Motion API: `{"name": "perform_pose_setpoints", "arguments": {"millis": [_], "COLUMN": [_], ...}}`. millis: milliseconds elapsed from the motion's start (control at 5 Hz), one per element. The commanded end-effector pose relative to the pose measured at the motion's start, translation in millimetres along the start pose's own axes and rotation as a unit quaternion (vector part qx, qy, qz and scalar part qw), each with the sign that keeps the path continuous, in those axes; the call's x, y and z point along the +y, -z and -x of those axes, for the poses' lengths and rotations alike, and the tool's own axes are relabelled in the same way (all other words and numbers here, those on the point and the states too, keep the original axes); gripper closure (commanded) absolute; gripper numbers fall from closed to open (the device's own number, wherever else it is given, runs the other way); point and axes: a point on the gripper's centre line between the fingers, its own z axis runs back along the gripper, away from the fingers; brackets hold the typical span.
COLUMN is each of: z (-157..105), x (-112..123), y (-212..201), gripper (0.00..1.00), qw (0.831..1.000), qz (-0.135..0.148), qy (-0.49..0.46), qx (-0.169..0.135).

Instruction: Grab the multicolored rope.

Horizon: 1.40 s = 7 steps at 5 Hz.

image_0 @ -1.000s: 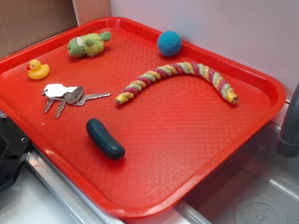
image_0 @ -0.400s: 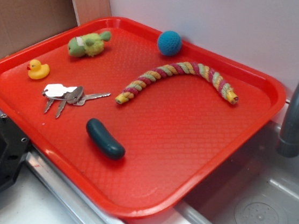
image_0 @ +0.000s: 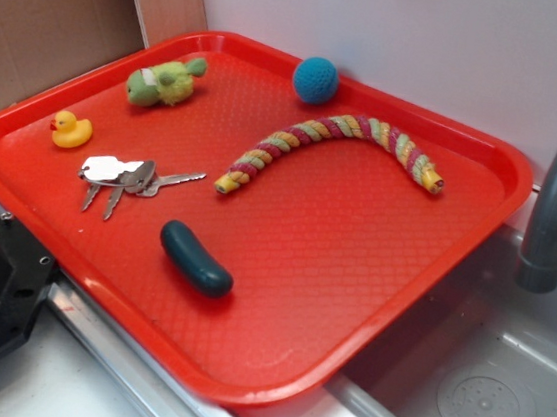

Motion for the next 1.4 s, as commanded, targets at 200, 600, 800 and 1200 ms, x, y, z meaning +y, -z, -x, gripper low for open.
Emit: {"name": "perform_pose_setpoints", "arguments": {"millis": [200, 600, 800, 1200], "z": [48.8, 51.4, 56.6, 68.3], "x": [-65.9, -34.2, -26.6, -36.1], "y": [-4.0, 50.5, 97.1, 123.1], "gripper": [0.00, 0.00, 0.00, 0.00], "qw": [0.990, 0.994, 0.991, 0.984], "qz": [0.030, -0.021, -0.055, -0.070], "qy": [0.135, 0.104, 0.105, 0.122], "qx": [-0.023, 0.013, 0.070, 0.106]}}
